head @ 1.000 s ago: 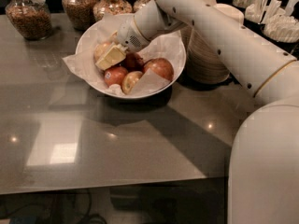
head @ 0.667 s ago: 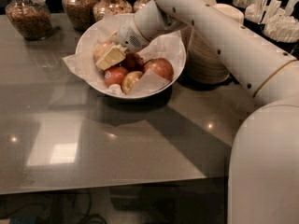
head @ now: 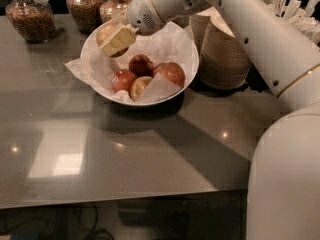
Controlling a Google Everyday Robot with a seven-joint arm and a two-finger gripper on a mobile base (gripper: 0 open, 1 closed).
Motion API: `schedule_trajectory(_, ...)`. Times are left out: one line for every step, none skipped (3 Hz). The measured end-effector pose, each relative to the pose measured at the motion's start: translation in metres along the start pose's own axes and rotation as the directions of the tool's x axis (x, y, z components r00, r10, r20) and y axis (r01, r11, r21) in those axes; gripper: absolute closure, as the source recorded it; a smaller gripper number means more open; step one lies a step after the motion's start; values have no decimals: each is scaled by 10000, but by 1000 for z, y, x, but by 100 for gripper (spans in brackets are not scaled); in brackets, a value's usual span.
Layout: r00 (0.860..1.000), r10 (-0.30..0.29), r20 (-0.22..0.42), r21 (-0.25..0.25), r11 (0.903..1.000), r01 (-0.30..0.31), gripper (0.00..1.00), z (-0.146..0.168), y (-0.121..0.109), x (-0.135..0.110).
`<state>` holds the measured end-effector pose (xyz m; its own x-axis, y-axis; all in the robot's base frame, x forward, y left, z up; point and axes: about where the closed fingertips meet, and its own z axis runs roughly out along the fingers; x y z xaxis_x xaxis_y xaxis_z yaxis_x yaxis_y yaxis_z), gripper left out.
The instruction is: Pick apple from white bowl
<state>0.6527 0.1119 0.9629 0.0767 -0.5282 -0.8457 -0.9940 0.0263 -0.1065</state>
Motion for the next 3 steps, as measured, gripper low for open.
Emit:
schedule_trajectory(9987,-205,458,35,9998,204,100,-36,5,-27)
schedule_trajectory(9962,-838,-256,-197,9963,833,100,-65,22,-30)
schedule_trajectory(9855,-1311,-1075,-784,9893,1230,100,-93,46,-20)
